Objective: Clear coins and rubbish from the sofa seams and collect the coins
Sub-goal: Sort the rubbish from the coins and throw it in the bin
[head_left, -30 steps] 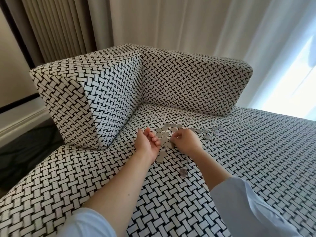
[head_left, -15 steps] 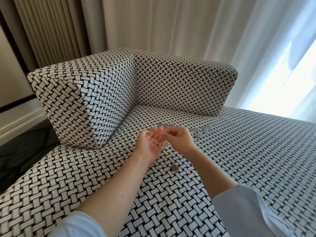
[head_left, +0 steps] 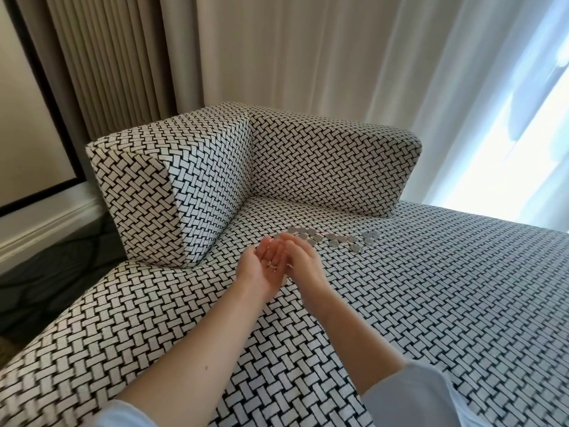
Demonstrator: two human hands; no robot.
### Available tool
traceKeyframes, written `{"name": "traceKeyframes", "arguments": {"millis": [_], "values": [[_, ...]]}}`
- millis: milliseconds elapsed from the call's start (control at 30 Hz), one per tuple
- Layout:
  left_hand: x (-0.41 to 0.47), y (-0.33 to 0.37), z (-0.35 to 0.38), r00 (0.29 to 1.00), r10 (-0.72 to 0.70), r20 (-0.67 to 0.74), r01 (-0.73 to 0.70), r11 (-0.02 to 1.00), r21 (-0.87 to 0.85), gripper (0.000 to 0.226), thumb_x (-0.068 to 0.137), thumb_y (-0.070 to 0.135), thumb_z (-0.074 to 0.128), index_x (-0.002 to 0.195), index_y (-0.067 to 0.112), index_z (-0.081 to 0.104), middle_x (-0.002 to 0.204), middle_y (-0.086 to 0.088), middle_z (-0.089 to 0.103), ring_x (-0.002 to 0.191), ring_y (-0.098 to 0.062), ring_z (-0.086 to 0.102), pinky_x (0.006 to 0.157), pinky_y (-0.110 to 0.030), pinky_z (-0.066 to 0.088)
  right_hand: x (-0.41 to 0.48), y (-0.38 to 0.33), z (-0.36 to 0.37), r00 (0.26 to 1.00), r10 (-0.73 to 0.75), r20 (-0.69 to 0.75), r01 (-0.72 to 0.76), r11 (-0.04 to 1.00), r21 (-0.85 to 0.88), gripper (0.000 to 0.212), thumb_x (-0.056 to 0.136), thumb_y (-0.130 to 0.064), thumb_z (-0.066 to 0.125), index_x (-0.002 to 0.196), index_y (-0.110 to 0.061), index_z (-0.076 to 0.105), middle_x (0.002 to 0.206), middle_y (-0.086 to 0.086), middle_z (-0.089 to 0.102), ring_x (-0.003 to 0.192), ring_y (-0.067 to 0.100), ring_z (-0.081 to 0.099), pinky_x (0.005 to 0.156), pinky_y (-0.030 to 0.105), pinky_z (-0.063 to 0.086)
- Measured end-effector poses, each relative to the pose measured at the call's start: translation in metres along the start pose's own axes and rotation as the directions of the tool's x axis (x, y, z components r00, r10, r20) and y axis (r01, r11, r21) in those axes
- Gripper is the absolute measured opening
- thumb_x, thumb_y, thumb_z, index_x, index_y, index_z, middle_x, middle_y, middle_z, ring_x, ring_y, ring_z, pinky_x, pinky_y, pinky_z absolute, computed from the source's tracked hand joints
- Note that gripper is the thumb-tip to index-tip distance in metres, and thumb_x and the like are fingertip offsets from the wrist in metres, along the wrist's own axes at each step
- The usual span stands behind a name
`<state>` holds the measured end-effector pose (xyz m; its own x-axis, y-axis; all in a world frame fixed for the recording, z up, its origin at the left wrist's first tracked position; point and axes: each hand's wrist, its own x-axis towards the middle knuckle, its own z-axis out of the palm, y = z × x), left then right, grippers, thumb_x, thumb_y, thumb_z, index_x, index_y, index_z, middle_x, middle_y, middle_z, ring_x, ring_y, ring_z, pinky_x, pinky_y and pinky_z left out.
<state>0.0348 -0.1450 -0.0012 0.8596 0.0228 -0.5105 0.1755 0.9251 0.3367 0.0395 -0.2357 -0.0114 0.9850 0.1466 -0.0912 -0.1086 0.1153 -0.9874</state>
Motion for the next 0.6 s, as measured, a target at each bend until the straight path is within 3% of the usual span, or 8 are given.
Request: {"name": "traceKeyframes", "arguments": {"millis": [100, 300, 433, 500, 600], "values": [[-0.017, 0.018, -0.007, 0.997, 0.073, -0.017, -0.072, 0.997, 0.023, 0.036, 0.099, 0.013, 0.037, 0.075, 0.009, 0.064, 0.072, -0.007, 0.063, 0.065, -0.017, 0.059, 0.077, -0.029, 0.051, -0.006, 0.001, 0.032, 0.997, 0.072, 0.018, -0.073, 0.995, 0.074, 0.023, 0.097, -0.022, 0.050, 0.108, -0.020, 0.070, 0.105, 0.002, 0.073, 0.108, 0.017, 0.066, 0.104, 0.042, 0.046], [-0.061, 0.071, -0.039, 0.981, 0.171, -0.096, -0.170, 0.985, 0.014, 0.034, 0.102, 0.018, 0.037, 0.084, 0.011, 0.066, 0.076, -0.003, 0.067, 0.071, -0.015, 0.064, 0.075, -0.026, 0.055, -0.029, 0.003, 0.097, 0.984, 0.114, 0.136, -0.133, 0.981, 0.140, 0.020, 0.094, -0.023, 0.058, 0.105, -0.017, 0.073, 0.102, 0.001, 0.075, 0.105, 0.016, 0.068, 0.106, 0.042, 0.045], [-0.093, 0.114, -0.077, 0.959, 0.248, -0.135, -0.252, 0.968, -0.014, 0.036, 0.100, 0.014, 0.035, 0.080, 0.009, 0.064, 0.070, -0.004, 0.067, 0.070, -0.014, 0.062, 0.082, -0.026, 0.052, -0.055, 0.008, 0.155, 0.956, 0.102, 0.275, -0.143, 0.981, 0.133, 0.024, 0.094, -0.019, 0.055, 0.087, -0.019, 0.078, 0.094, 0.003, 0.076, 0.090, 0.012, 0.071, 0.091, 0.031, 0.053], [-0.111, 0.138, -0.100, 0.936, 0.302, -0.182, -0.313, 0.949, -0.031, 0.041, 0.101, 0.017, 0.033, 0.075, 0.010, 0.063, 0.061, -0.002, 0.066, 0.071, -0.014, 0.061, 0.081, -0.027, 0.052, -0.070, 0.015, 0.190, 0.935, 0.123, 0.333, -0.179, 0.973, 0.145, 0.021, 0.093, -0.017, 0.056, 0.091, -0.015, 0.077, 0.092, 0.003, 0.076, 0.088, 0.013, 0.070, 0.088, 0.030, 0.053], [-0.139, 0.173, -0.146, 0.892, 0.370, -0.259, -0.394, 0.918, -0.049, 0.040, 0.104, 0.024, 0.030, 0.089, 0.012, 0.064, 0.078, -0.002, 0.065, 0.084, -0.015, 0.062, 0.083, -0.028, 0.051, -0.093, 0.033, 0.245, 0.895, 0.174, 0.410, -0.250, 0.958, 0.138, 0.015, 0.091, -0.017, 0.062, 0.093, -0.010, 0.075, 0.085, 0.004, 0.074, 0.084, 0.014, 0.068, 0.085, 0.030, 0.053]]}}
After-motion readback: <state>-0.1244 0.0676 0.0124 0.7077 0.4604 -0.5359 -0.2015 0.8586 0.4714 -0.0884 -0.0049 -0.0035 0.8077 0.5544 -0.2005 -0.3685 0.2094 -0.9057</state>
